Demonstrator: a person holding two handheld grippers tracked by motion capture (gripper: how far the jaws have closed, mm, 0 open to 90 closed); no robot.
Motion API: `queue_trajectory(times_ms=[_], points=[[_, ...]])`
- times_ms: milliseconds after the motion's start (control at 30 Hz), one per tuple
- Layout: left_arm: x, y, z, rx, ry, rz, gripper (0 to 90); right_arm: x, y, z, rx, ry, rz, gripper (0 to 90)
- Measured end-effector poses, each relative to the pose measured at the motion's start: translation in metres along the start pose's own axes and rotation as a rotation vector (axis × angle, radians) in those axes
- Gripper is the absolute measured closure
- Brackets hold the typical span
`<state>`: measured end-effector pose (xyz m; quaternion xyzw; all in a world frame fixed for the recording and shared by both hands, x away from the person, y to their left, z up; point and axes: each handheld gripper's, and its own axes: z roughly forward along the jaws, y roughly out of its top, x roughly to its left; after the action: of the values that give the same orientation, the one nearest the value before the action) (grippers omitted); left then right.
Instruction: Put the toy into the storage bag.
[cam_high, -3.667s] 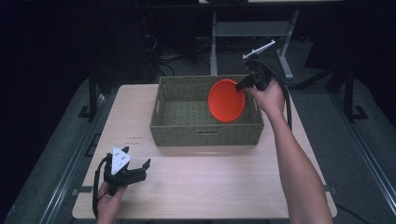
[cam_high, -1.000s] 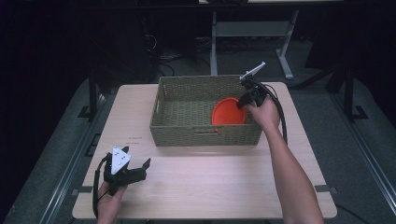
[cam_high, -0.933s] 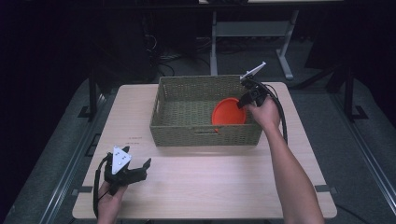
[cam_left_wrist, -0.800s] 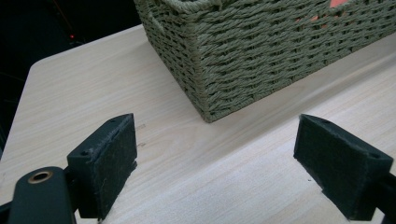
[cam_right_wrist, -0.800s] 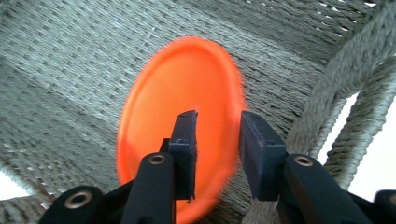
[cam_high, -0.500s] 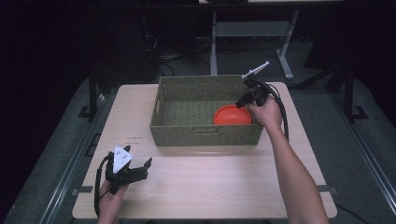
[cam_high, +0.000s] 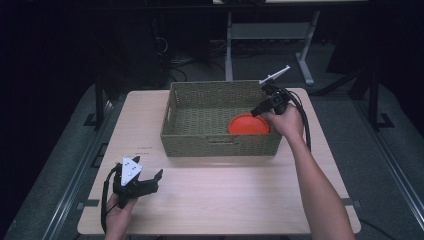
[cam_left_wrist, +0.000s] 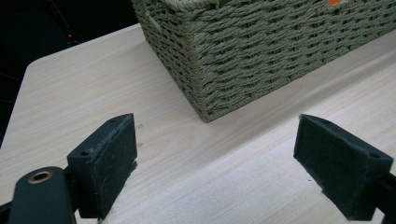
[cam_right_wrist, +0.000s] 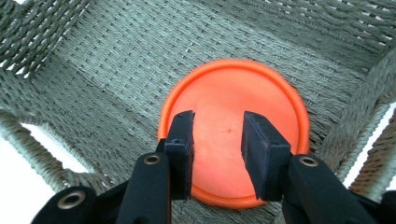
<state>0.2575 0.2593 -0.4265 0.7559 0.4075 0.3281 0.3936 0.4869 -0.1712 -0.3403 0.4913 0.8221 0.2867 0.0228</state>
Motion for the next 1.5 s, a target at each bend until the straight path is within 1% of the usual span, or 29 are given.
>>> queue_trajectory(times_ms=[33,67,133,233,300,367,400,433,600,633,667,833,900,1000,1100,1167,1267,1400,1500], points=[[0.000,0.000,0.000,-0.002,0.001,0.002,12.8,0.001,0.000,-0.002,-0.001,0.002,0.003,62.9],[0.000,0.000,-0.001,-0.002,0.002,-0.001,12.8,0.001,-0.001,-0.005,-0.009,0.019,0.003,61.5],[0.000,0.000,-0.001,-0.005,0.000,-0.002,12.7,0.002,-0.002,-0.008,-0.022,0.025,-0.005,60.1],[-0.001,0.000,-0.001,-0.006,0.000,-0.001,12.8,0.002,-0.004,-0.013,-0.047,0.050,0.004,58.5],[-0.001,0.000,-0.001,-0.009,-0.003,0.005,12.8,0.002,-0.006,-0.015,-0.054,0.053,0.004,58.2],[-0.002,0.000,-0.001,-0.002,-0.004,0.007,12.8,0.001,-0.009,-0.019,-0.061,0.066,0.004,56.2],[-0.002,0.000,0.000,-0.002,-0.005,0.008,12.8,0.000,-0.010,-0.020,-0.066,0.061,-0.003,55.1],[-0.002,0.000,0.000,-0.008,-0.006,-0.001,12.8,0.000,-0.011,-0.022,-0.069,0.066,-0.003,54.9],[0.000,0.000,0.000,-0.004,-0.003,-0.005,12.8,-0.001,-0.017,-0.026,-0.070,0.084,-0.008,51.0],[0.001,0.000,0.000,-0.008,-0.004,-0.009,12.8,-0.001,-0.020,-0.029,-0.079,0.099,-0.010,47.6],[0.001,0.000,0.000,-0.010,-0.003,-0.015,12.8,-0.001,-0.021,-0.030,-0.078,0.108,-0.008,46.9],[0.001,0.000,0.000,-0.004,-0.001,-0.015,12.8,0.001,-0.029,-0.038,-0.096,0.129,-0.024,43.6],[0.000,0.000,-0.001,-0.007,-0.002,-0.007,12.8,0.003,-0.032,-0.042,-0.110,0.144,-0.032,42.9],[0.000,0.000,0.000,-0.006,-0.002,-0.008,12.8,0.008,-0.038,-0.047,-0.128,0.155,-0.062,39.6],[0.000,0.000,0.000,-0.005,-0.001,-0.011,12.8,0.013,-0.044,-0.052,-0.124,0.163,-0.082,37.2],[0.001,-0.001,-0.001,-0.007,0.000,-0.009,12.8,0.015,-0.048,-0.055,-0.127,0.182,-0.091,34.6],[0.001,-0.001,-0.001,-0.005,0.001,-0.012,12.8,0.016,-0.056,-0.059,-0.135,0.212,-0.102,33.4],[0.000,0.000,-0.001,-0.006,0.000,-0.010,12.8,0.018,-0.066,-0.063,-0.142,0.226,-0.113,32.1],[0.000,0.000,-0.001,-0.006,0.001,-0.007,12.8,0.020,-0.073,-0.064,-0.134,0.230,-0.123,30.9]])
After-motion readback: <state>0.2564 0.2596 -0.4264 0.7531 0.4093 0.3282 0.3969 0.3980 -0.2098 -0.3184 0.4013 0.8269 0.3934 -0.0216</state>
